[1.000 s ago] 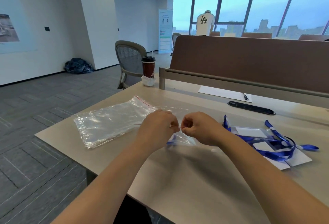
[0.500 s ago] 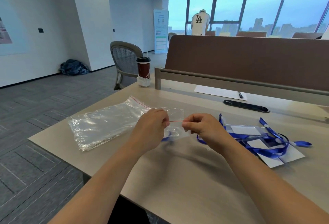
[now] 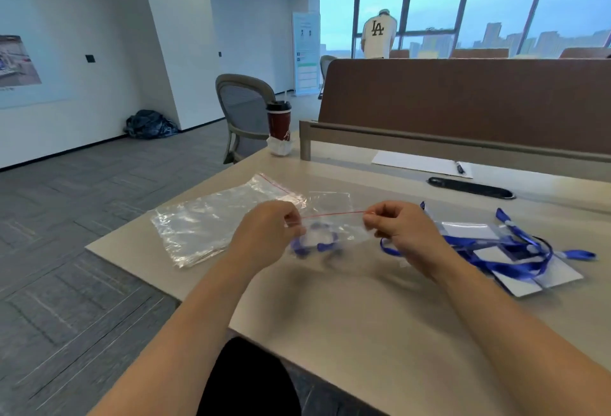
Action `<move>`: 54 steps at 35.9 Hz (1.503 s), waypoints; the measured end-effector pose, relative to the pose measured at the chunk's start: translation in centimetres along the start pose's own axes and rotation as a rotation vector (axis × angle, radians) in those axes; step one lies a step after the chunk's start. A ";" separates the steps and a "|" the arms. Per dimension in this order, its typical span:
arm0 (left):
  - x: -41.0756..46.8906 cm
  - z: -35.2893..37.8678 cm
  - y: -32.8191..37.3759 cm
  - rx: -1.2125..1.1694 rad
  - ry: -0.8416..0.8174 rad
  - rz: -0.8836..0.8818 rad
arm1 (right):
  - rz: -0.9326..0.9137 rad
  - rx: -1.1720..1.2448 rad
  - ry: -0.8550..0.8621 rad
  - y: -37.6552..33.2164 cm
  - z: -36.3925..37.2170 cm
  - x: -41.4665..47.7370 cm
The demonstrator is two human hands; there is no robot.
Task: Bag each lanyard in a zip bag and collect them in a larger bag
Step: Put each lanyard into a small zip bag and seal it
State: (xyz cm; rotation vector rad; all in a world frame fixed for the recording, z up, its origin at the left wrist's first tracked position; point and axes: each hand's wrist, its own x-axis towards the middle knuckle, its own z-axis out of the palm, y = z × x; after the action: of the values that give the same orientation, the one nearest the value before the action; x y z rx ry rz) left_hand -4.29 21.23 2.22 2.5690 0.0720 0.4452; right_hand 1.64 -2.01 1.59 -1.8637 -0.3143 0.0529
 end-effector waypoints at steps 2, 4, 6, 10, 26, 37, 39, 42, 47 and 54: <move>-0.7 -0.7 -1.3 -0.027 0.015 -0.051 | -0.010 -0.020 -0.005 0.0 -0.2 -0.3; -1.4 -1.2 -2.5 -0.098 0.030 -0.082 | -0.025 -0.031 0.017 -0.1 -0.2 -0.6; -2.0 -1.6 -2.9 -0.173 0.040 -0.096 | -0.038 -0.056 0.032 -0.3 -0.1 -0.8; -2.9 -1.8 -3.0 -0.382 0.057 -0.161 | -0.071 -0.073 0.097 -0.9 0.4 -1.5; -0.1 -4.7 5.9 -0.733 0.325 -0.174 | -0.248 -0.007 0.409 -7.3 -3.7 -1.7; 3.1 -7.1 15.3 -0.929 0.239 0.158 | -0.368 0.111 0.566 -12.1 -12.6 -5.9; 3.1 -7.2 17.5 -0.964 0.221 0.205 | -0.392 0.081 0.604 -12.5 -14.6 -7.1; 3.0 -6.4 20.8 -0.968 0.162 0.284 | -0.418 -0.018 0.692 -12.6 -18.0 -9.0; 2.2 -3.0 26.5 -0.988 0.044 0.342 | -0.426 -0.082 0.834 -11.5 -23.7 -12.8; 0.0 2.9 33.2 -1.047 -0.132 0.389 | -0.360 -0.121 0.933 -9.2 -30.0 -19.6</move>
State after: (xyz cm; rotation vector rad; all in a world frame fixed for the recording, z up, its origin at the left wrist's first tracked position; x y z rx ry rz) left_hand -4.53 -8.77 16.82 1.5537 -0.5660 0.3196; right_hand -13.14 -32.08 17.23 -1.7201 0.0106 -1.0651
